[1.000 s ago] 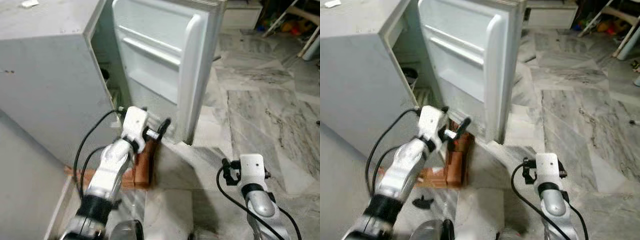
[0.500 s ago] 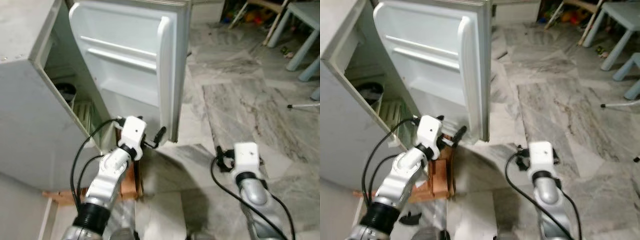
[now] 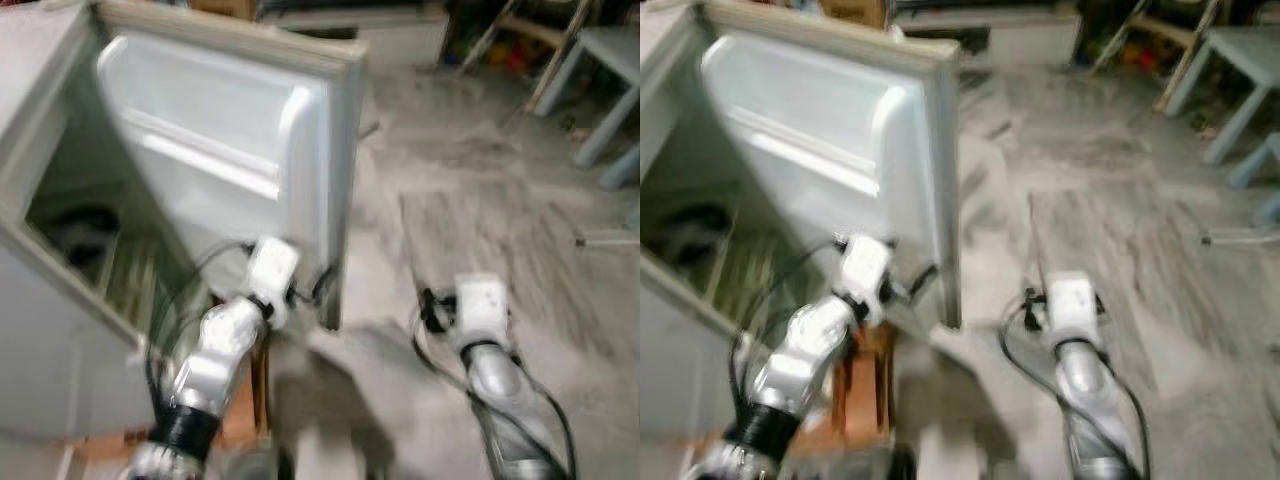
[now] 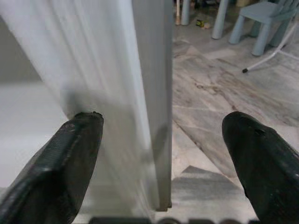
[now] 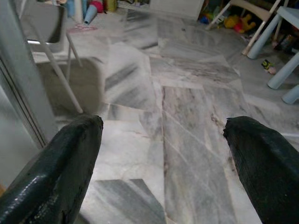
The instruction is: Restocking fridge
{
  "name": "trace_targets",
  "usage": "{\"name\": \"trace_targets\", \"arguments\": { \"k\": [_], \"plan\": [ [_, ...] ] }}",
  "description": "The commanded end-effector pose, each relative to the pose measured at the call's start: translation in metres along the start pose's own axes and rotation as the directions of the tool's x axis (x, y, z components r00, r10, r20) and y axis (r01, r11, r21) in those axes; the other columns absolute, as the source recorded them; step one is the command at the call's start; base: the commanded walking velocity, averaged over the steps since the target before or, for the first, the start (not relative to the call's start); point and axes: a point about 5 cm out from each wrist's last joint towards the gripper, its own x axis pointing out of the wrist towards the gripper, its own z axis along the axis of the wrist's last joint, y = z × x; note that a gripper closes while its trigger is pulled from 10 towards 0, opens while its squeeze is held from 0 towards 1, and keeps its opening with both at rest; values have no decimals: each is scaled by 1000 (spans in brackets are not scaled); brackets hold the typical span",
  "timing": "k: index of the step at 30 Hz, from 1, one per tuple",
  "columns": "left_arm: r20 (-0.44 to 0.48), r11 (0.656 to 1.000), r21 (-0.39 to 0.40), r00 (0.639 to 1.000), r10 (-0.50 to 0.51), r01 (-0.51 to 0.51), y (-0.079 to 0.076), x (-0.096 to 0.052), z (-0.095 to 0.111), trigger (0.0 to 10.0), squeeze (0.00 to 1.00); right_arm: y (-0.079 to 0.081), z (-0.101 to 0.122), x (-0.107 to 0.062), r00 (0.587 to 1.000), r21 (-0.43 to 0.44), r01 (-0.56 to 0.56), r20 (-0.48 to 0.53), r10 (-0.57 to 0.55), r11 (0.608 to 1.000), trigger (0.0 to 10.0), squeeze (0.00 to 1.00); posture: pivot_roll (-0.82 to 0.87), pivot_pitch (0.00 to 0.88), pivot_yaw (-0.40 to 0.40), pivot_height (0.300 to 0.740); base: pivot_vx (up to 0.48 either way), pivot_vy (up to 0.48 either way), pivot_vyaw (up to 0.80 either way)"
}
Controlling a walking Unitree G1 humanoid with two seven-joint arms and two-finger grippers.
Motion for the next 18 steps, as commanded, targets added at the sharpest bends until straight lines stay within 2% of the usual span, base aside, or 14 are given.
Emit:
{"name": "trace_targets", "arguments": {
  "k": [1, 7, 12, 14, 16, 18],
  "plan": [
    [21, 1000, 23, 1000, 5, -6, -2, 9, 9, 10000, 0, -4, -2, 0, 1000, 5, 12, -8, -12, 1000, 10000, 0, -26, 31, 35, 740, 450, 0, 0],
    [39, 1000, 5, 999, -14, 13, -5, 29, 22, 10000, 0, -2, -3, 1, 1000, 7, 12, -7, -12, 1000, 10000, 0, -31, 20, 36, 740, 450, 0, 0],
    [69, 996, 46, 995, -75, 72, -21, 46, 38, 10000, 0, -1, -3, 1, 1000, 9, 16, -6, -15, 1000, 10000, 0, -41, 13, 42, 740, 449, 0, 0],
    [69, 994, 63, 993, -93, 89, -27, 49, 39, 10000, 0, -1, -3, 1, 1000, 9, 18, -5, -18, 1000, 10000, 0, -44, 11, 45, 740, 439, 0, 0],
    [76, 995, 51, 993, -85, 81, -28, 46, 36, 10000, 0, -2, -4, 1, 1000, 12, 26, -5, -26, 1000, 10000, 0, -44, 8, 47, 740, 0, 0, 0],
    [57, 997, 64, 998, -37, 33, -19, 38, 26, 10000, 0, -2, -5, 0, 999, 15, 31, -8, -31, 999, 10000, 0, -41, 9, 49, 740, 0, 0, 0]
  ]
}}
